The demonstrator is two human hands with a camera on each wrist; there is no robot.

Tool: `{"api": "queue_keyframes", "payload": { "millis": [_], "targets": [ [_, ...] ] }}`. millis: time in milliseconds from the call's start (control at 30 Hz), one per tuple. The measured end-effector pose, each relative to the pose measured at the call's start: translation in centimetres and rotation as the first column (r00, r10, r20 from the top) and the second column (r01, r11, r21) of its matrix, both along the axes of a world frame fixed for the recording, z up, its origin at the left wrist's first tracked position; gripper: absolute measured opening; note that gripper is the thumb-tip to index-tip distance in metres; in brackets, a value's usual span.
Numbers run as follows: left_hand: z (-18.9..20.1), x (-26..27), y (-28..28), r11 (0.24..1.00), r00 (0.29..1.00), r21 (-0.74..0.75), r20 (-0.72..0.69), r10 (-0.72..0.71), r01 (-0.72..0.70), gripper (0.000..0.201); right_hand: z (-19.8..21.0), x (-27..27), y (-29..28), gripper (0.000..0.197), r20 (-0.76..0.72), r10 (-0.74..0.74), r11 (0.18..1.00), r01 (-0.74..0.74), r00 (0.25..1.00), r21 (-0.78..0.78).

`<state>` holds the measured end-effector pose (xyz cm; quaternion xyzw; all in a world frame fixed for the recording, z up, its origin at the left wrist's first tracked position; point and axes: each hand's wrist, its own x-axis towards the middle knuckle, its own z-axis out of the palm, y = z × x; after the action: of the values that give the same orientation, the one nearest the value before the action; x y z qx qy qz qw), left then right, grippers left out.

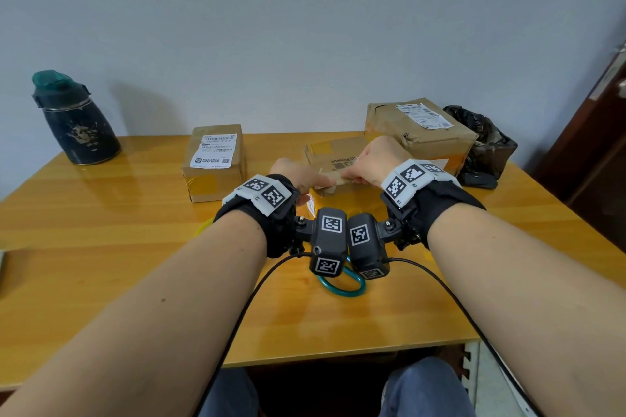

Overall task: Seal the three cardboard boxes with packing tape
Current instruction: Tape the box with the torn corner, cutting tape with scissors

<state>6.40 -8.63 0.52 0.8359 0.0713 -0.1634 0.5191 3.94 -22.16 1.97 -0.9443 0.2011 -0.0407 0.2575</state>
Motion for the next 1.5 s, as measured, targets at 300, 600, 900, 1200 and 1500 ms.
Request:
{"api": "queue_keyframes", "payload": {
  "millis": [300, 600, 900, 1200, 1500],
  "targets": [
    [-0.1, 0.3, 0.2, 0.998, 0.998, 0.007, 0.025, -0.06, 0.06, 0.017, 0.2, -0.7, 0.0, 0.038, -0.023, -0.003, 1.0, 0.002, 1.0, -0.029],
    [-0.1, -1.7, -0.5, 0.888, 0.656, 0.453, 0.649, -0.386, 0.074, 0.042, 0.2, -1.5, -0.4, 0.041, -0.028, -0.05, 0.998, 0.051, 0.998, 0.031],
    [-2.0, -2.9, -0.1, 0.545, 0.442, 0.826, 0.44, -0.782, 0.143, 0.056, -1.1, 0.0, -1.4, 0.031, -0.074, -0.119, 0.966, 0.133, 0.99, 0.22],
    [-3.2, -3.2, 0.1, 0.399, 0.45, 0.899, 0.285, -0.846, 0.179, 0.08, -2.4, 0.7, -3.3, 0.027, -0.086, -0.244, 0.922, 0.259, 0.966, 0.287],
    [-3.1, -3.8, -0.2, 0.377, 0.473, 0.914, 0.268, -0.839, 0.152, 0.087, -1.6, -2.1, -1.3, 0.013, 0.371, 0.049, 0.991, -0.091, 0.927, 0.097]
  ]
}}
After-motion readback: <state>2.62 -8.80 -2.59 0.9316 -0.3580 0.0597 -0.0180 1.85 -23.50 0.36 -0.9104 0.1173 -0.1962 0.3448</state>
